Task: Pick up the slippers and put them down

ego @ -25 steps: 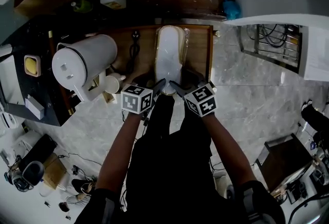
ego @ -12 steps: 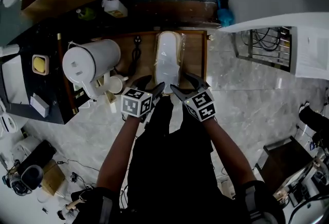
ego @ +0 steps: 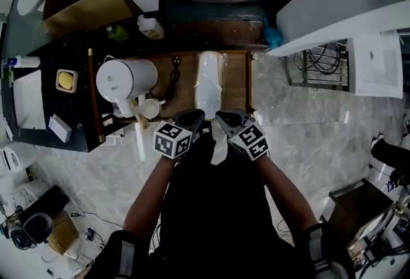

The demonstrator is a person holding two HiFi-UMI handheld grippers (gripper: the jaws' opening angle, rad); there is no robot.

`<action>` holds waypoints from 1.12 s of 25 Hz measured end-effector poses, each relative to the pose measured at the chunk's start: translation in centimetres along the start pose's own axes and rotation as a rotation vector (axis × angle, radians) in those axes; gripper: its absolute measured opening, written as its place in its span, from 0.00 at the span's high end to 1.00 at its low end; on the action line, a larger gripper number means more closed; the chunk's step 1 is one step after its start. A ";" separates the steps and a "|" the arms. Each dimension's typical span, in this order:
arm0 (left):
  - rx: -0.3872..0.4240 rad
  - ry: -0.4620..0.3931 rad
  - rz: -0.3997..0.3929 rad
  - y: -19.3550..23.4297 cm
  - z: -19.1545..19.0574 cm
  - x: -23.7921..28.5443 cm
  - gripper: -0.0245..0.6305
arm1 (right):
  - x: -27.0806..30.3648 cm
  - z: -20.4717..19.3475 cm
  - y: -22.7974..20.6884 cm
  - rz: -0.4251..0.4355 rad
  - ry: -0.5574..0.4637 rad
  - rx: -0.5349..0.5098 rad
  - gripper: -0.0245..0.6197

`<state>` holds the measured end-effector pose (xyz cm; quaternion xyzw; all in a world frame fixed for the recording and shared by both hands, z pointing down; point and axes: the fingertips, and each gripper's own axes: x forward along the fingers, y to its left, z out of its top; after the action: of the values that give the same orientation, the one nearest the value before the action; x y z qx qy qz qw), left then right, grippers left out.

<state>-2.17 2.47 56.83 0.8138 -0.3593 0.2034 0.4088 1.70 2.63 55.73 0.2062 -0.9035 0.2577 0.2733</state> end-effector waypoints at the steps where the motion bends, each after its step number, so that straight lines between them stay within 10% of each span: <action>1: 0.011 0.000 -0.001 -0.3 0.1 -0.3 0.92 | -0.3 0.2 0.4 0.009 -0.004 0.005 0.95; 28: 0.061 -0.133 -0.088 -7.3 -1.0 -8.7 0.94 | -7.2 2.0 7.8 -0.020 -0.150 -0.071 0.95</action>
<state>-2.43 9.89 48.14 0.8526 -0.3431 0.1418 0.3677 2.44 9.27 47.23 0.2241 -0.9280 0.2066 0.2145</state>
